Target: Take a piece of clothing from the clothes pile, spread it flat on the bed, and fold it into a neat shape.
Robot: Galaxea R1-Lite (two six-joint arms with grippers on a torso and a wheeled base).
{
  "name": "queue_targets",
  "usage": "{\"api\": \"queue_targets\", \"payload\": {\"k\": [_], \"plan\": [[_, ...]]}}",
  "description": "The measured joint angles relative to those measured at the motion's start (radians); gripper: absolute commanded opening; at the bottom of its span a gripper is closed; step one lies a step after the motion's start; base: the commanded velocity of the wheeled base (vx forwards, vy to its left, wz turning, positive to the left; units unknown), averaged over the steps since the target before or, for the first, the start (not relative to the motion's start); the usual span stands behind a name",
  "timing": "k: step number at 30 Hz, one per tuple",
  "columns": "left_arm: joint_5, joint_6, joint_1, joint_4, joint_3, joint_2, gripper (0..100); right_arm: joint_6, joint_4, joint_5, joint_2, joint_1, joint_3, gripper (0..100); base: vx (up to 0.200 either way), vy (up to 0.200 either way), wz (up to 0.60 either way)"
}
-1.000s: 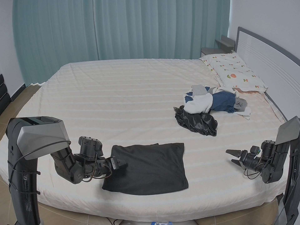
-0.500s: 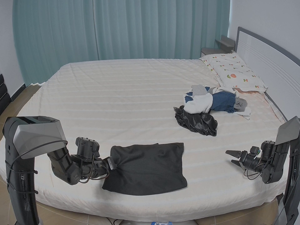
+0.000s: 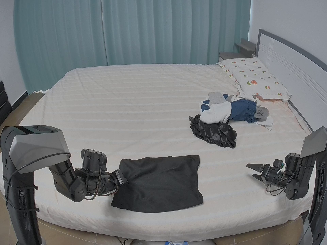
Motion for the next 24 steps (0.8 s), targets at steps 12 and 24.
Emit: {"api": "queue_targets", "payload": {"k": [12, 24], "plan": [[0.042, -0.021, 0.004, 0.002, 0.011, -0.006, 0, -0.002, 0.000, 0.000, 0.000, 0.001, 0.000, 100, 0.000, 0.200, 0.00], [0.042, -0.031, 0.004, 0.008, 0.032, -0.026, 0, -0.002, 0.000, 0.000, 0.000, 0.001, 0.001, 100, 0.000, 0.200, 0.00]]}}
